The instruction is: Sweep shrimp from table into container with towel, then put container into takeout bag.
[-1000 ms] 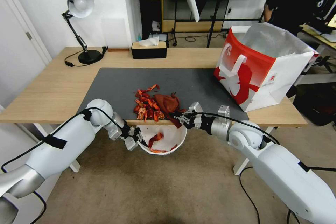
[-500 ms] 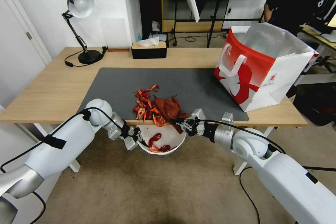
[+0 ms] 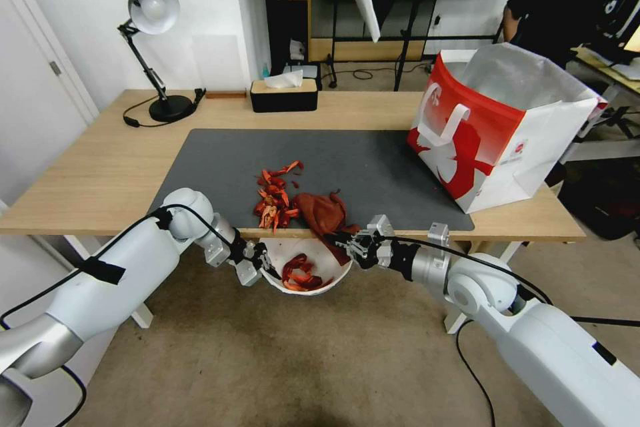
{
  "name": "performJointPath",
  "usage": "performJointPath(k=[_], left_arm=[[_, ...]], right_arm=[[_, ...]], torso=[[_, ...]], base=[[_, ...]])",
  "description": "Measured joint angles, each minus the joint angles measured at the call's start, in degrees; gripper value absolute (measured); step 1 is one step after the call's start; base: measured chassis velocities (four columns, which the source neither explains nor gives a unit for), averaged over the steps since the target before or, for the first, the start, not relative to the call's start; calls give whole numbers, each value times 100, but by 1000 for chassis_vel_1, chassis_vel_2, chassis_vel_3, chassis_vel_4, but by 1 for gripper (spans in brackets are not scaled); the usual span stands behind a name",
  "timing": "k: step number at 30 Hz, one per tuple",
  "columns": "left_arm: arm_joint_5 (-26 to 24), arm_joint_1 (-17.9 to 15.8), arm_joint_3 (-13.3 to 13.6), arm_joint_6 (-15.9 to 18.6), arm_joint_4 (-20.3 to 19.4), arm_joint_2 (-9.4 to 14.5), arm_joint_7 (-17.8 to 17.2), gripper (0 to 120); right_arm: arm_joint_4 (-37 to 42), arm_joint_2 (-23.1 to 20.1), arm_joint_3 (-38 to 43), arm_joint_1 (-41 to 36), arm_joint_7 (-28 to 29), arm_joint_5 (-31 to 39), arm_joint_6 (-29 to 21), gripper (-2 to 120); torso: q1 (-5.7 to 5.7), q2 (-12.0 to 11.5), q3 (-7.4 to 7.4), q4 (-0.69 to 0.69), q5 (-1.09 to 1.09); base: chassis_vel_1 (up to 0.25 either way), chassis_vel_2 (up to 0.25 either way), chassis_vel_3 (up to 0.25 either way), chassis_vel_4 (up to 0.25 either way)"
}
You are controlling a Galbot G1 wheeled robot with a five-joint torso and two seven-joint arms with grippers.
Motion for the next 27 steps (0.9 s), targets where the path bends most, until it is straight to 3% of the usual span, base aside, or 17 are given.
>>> performJointPath(k=[27], left_arm=[[23, 98, -70, 1, -66, 24, 0, 0]], right_arm=[[552, -168, 284, -729, -32, -5, 16, 0]], torso=[[1, 0, 0, 0, 0]], base=[[0, 0, 0, 0]])
